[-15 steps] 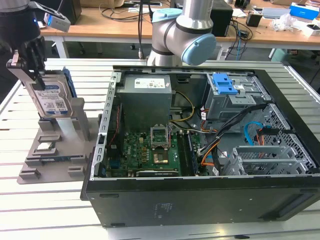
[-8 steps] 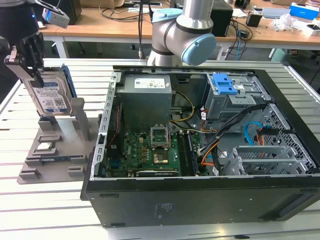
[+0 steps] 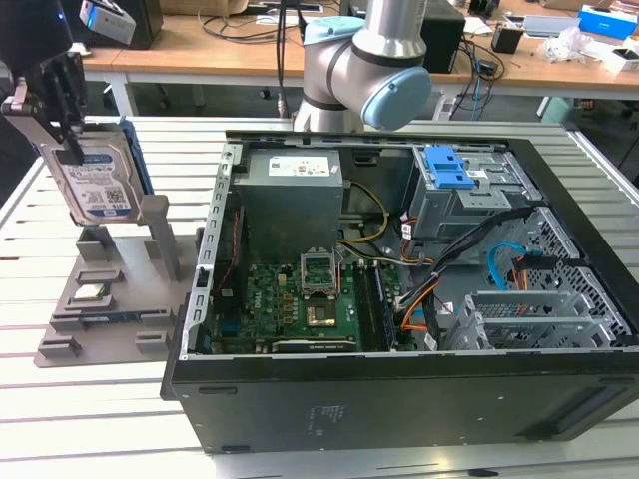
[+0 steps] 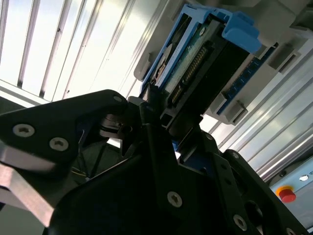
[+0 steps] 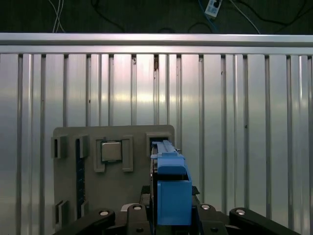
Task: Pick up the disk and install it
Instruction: 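Pick up the disk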
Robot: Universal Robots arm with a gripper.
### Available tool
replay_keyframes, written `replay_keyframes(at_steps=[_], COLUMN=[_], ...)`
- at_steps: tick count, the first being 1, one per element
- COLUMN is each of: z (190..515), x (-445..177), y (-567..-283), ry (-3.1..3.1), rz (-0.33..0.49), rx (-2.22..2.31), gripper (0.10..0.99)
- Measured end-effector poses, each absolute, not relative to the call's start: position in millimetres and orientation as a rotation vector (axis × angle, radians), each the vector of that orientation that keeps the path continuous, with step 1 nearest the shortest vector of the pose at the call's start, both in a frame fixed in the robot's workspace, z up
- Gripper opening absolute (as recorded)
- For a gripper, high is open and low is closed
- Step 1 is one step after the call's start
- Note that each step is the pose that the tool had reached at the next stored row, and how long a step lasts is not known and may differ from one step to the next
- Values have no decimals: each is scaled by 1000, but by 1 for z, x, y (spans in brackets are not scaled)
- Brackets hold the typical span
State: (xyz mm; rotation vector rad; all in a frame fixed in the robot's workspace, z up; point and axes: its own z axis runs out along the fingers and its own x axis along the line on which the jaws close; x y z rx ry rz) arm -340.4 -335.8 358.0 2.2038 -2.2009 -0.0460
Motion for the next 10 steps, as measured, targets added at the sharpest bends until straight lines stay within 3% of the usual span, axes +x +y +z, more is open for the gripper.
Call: replay_keyframes(at_steps=[10], z=[381], x=[-340], y=[-333], ry=[-2201], rz=[-47], rx=[2204], gripper=[365])
